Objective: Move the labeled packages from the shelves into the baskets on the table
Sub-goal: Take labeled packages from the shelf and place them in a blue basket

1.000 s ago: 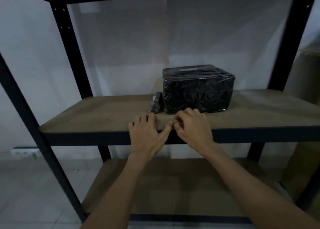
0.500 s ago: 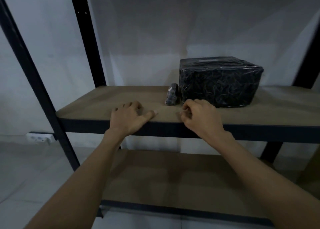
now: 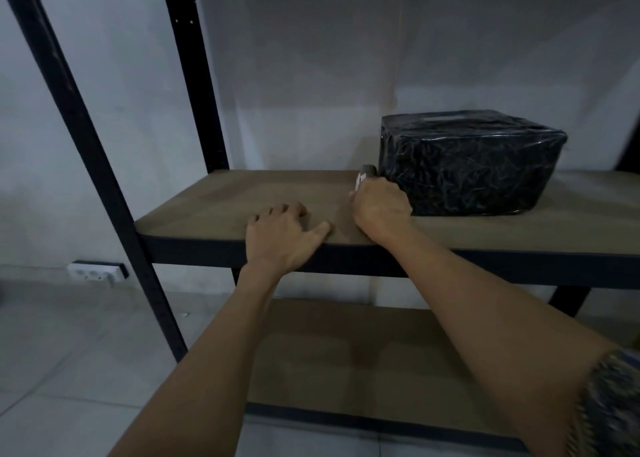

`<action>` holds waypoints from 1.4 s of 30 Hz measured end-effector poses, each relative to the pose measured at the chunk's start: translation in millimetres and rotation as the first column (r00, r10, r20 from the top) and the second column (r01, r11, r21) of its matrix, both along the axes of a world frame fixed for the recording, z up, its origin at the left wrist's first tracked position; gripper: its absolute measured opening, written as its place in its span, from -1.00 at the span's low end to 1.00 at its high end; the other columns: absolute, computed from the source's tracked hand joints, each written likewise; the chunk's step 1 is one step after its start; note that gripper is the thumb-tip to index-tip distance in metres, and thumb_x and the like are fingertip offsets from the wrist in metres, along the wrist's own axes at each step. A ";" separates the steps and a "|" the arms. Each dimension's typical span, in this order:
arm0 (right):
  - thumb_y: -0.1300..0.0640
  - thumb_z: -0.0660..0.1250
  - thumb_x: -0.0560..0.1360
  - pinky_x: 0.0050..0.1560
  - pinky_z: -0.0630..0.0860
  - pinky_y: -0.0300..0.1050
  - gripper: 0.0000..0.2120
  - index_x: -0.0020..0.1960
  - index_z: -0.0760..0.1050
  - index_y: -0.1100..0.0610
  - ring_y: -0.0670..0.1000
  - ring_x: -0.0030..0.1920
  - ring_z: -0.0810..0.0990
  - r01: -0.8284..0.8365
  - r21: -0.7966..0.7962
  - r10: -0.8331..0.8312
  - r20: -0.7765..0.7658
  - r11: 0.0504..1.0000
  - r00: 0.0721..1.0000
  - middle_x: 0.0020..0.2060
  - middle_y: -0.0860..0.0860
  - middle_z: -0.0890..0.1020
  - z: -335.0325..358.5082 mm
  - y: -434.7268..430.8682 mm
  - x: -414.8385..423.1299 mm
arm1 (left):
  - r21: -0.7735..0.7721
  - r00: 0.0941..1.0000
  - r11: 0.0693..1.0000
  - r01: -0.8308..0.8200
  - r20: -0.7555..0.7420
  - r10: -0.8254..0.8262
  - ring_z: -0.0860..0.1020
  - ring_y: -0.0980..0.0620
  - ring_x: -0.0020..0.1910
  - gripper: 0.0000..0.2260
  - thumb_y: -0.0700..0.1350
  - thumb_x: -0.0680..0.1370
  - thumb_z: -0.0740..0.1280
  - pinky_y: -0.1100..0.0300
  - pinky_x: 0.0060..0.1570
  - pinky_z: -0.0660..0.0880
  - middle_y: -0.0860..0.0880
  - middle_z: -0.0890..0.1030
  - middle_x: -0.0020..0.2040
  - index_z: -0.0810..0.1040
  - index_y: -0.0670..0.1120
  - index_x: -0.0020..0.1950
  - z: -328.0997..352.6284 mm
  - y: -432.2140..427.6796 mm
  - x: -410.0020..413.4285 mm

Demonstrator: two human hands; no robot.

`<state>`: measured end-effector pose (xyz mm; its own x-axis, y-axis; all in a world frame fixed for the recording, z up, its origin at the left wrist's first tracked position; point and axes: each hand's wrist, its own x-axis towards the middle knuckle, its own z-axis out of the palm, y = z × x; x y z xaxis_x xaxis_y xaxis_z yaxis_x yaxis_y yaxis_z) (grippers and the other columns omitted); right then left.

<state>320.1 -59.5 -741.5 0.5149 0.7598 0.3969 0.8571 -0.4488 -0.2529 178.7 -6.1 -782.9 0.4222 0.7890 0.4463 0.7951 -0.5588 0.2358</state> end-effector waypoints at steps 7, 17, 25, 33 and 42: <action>0.00 0.12 0.59 0.07 0.43 -0.08 -0.64 0.31 0.42 0.13 0.20 0.17 0.51 -0.204 -0.172 0.180 -0.142 0.964 0.973 0.23 0.20 0.52 10.8 -15.6 11.8 | -0.037 0.999 0.999 -0.004 0.053 0.005 0.43 -0.16 0.28 -0.26 0.37 0.41 0.09 -0.03 0.26 0.32 -0.11 0.41 0.39 0.18 0.01 0.50 1.9 -3.1 -2.0; 0.05 0.10 0.62 0.32 0.32 -0.04 -0.55 0.50 0.16 -0.02 0.18 0.35 0.38 -0.334 -0.154 0.306 -0.183 0.930 0.934 0.39 0.17 0.38 9.3 -35.8 20.2 | -0.096 0.989 0.992 0.079 0.136 -0.065 0.41 -0.12 0.34 -0.40 0.18 0.56 0.19 -0.01 0.32 0.29 0.00 0.35 0.46 0.09 0.05 0.54 9.1 -4.3 -5.6; 0.01 0.27 0.54 -0.09 0.39 -0.14 -0.74 0.17 0.43 0.10 -0.02 -0.06 0.46 -0.352 0.253 0.353 0.042 0.901 0.935 -0.08 -0.05 0.44 -34.6 -80.4 28.9 | -0.192 0.975 0.974 0.120 0.208 -0.079 0.41 -0.06 0.35 -0.51 0.17 0.56 0.22 0.04 0.33 0.29 0.06 0.44 0.39 0.23 0.15 0.47 15.7 0.8 -8.0; 0.04 0.31 0.51 -0.15 0.49 -0.02 -0.83 0.01 0.45 0.13 0.00 -0.19 0.47 -0.358 0.262 0.365 0.024 0.896 0.931 -0.20 -0.01 0.44 -33.0 -75.4 28.8 | -0.439 0.931 0.888 0.134 0.362 0.038 0.45 -0.12 0.25 -0.43 0.39 0.53 0.02 -0.06 0.28 0.36 -0.09 0.51 0.30 0.43 0.05 0.30 31.1 1.4 11.2; 0.03 0.25 0.54 -0.15 0.45 -0.06 -0.82 -0.03 0.48 0.15 0.06 -0.13 0.51 -0.330 0.202 0.329 0.038 0.922 0.944 -0.10 0.07 0.49 -31.8 -73.7 27.7 | -0.547 0.869 0.777 0.310 0.495 0.002 0.50 0.06 -0.10 -0.50 -0.10 0.57 0.29 0.27 -0.16 0.43 -0.10 0.51 0.16 0.21 -0.07 0.48 54.3 8.4 40.4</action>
<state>347.8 -133.2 -773.3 0.2480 0.7897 0.5611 0.9487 -0.0805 -0.3059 219.1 2.3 -728.6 0.4395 0.8948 0.0783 0.4265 -0.2846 0.8585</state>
